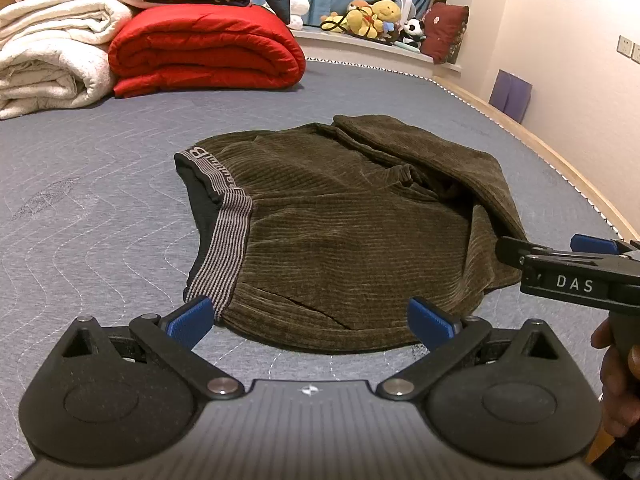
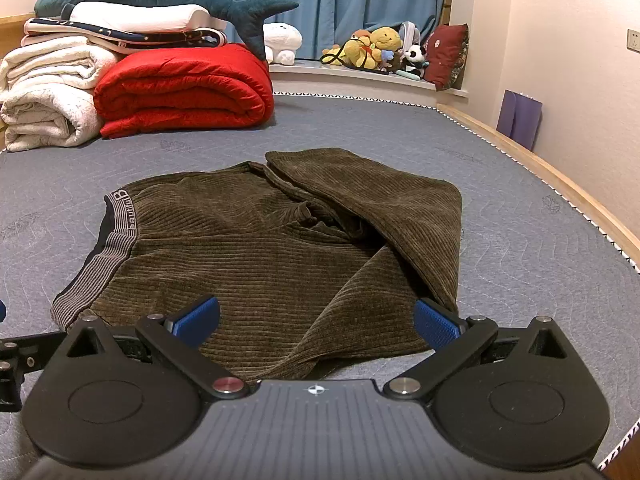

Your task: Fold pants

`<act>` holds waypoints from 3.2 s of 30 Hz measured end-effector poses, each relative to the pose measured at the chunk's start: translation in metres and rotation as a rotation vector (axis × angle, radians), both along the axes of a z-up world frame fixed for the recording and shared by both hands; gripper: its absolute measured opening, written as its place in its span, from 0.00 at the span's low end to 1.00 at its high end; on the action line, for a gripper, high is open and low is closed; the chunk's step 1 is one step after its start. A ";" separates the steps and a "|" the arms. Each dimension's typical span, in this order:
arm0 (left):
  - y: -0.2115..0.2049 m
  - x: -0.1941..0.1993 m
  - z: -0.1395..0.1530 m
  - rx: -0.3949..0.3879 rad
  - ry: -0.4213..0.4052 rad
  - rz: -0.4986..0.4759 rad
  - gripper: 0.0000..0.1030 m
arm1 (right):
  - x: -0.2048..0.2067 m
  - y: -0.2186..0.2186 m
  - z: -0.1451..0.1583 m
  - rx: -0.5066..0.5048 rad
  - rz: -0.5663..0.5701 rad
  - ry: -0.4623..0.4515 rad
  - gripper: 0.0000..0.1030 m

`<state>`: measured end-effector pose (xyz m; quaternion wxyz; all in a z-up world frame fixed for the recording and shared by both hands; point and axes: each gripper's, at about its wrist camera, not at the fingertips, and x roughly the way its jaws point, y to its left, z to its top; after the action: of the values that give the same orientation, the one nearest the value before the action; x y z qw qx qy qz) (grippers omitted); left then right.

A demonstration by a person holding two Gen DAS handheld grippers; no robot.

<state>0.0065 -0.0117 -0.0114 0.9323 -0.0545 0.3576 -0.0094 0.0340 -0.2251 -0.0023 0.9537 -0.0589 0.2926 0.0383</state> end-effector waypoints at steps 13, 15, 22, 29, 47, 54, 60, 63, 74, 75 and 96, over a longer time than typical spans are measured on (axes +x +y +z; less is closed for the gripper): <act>-0.001 0.000 -0.001 0.000 0.000 -0.001 1.00 | 0.000 0.001 -0.001 0.002 0.001 0.001 0.99; -0.001 0.000 -0.002 0.002 -0.001 -0.002 1.00 | 0.000 0.001 0.000 0.002 0.001 0.001 0.99; 0.000 0.000 -0.002 -0.002 -0.001 -0.006 1.00 | -0.001 0.001 -0.002 0.010 -0.002 0.004 0.99; -0.001 0.000 -0.002 -0.007 -0.001 -0.013 1.00 | -0.001 0.003 -0.004 0.011 0.002 0.007 0.99; -0.013 -0.011 0.012 0.030 -0.140 -0.149 0.76 | -0.001 -0.001 0.000 0.031 -0.007 0.001 0.99; 0.028 0.021 0.042 -0.036 -0.078 -0.257 0.21 | 0.017 -0.035 0.022 0.150 -0.074 0.004 0.69; 0.082 0.071 0.022 -0.047 -0.038 -0.216 0.21 | 0.060 -0.063 0.041 0.233 -0.073 0.029 0.59; 0.111 0.096 -0.015 -0.106 0.066 -0.108 0.21 | 0.090 -0.069 0.016 0.207 -0.070 0.140 0.62; 0.144 0.170 -0.085 -0.327 0.182 0.055 0.67 | 0.132 -0.069 -0.061 0.227 -0.118 0.474 0.90; 0.140 0.173 -0.086 -0.317 0.164 0.045 0.74 | 0.134 -0.065 -0.065 0.219 -0.114 0.486 0.90; 0.139 0.121 -0.043 -0.173 -0.021 -0.074 0.14 | 0.081 -0.024 -0.037 -0.159 0.215 0.279 0.07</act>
<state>0.1272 0.1271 -0.0539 0.9267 -0.1217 0.3475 -0.0751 0.1149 -0.2492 -0.0390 0.8866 -0.1593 0.4160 0.1247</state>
